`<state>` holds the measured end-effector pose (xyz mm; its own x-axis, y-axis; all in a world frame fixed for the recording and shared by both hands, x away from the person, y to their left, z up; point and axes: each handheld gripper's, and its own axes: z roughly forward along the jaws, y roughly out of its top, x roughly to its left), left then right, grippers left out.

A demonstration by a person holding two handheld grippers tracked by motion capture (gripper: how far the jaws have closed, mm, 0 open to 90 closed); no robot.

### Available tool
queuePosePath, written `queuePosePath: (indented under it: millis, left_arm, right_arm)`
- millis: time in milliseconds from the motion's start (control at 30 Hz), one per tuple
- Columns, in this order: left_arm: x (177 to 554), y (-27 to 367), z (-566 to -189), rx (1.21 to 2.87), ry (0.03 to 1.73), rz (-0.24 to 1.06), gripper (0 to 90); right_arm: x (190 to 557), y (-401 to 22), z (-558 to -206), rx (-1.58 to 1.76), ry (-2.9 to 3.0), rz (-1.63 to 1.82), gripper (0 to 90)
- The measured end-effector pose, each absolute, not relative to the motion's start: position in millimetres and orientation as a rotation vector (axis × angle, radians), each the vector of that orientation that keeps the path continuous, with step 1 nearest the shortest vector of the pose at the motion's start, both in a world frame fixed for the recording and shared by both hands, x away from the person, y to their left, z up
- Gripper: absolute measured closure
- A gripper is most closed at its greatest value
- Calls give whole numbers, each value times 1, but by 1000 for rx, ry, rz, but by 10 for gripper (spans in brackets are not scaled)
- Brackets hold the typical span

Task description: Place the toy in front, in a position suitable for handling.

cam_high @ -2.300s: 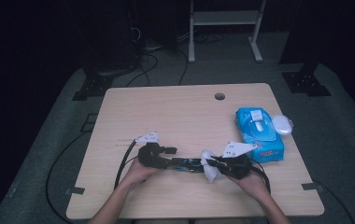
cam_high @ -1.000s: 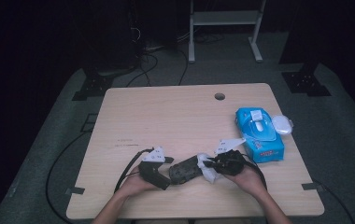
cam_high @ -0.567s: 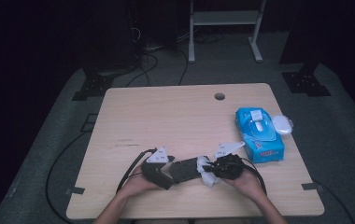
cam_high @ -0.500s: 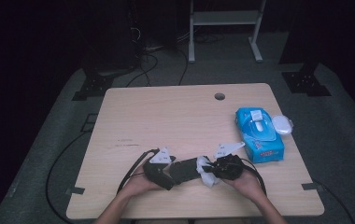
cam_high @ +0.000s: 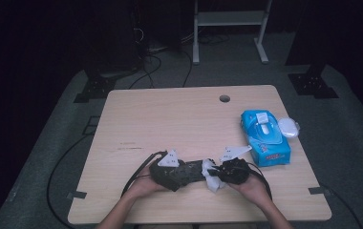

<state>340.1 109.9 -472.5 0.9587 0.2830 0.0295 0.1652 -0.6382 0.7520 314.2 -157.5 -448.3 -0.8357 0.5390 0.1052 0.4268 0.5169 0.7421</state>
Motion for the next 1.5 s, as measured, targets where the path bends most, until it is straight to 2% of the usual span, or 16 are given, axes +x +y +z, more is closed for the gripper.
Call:
queuePosePath:
  millis: [200, 433, 700, 800, 967, 1067, 1267, 1500]
  left_arm:
    - [348, 105, -472, 2292, 279, 193, 240]
    - [346, 103, -473, 2294, 253, 195, 240]
    - [347, 105, -473, 2286, 248, 190, 240]
    - [346, 102, -473, 2282, 244, 189, 240]
    - [345, 100, -473, 2297, 214, 198, 240]
    - [345, 103, -473, 2291, 223, 192, 240]
    - [346, 103, -473, 2287, 227, 189, 240]
    - [345, 99, -473, 2292, 215, 193, 240]
  right_arm:
    - [321, -152, -445, 844, 2623, 1187, 839]
    - [328, -116, -440, 732, 2666, 1156, 839]
    - [333, -152, -440, 848, 2609, 1102, 839]
    - [329, -143, -440, 808, 2624, 1124, 840]
    - [319, -104, -443, 639, 2675, 1137, 838]
    - [321, -108, -442, 641, 2665, 1108, 838]
    - [323, -143, -441, 740, 2585, 1079, 838]
    - [317, -119, -443, 605, 2617, 1086, 837]
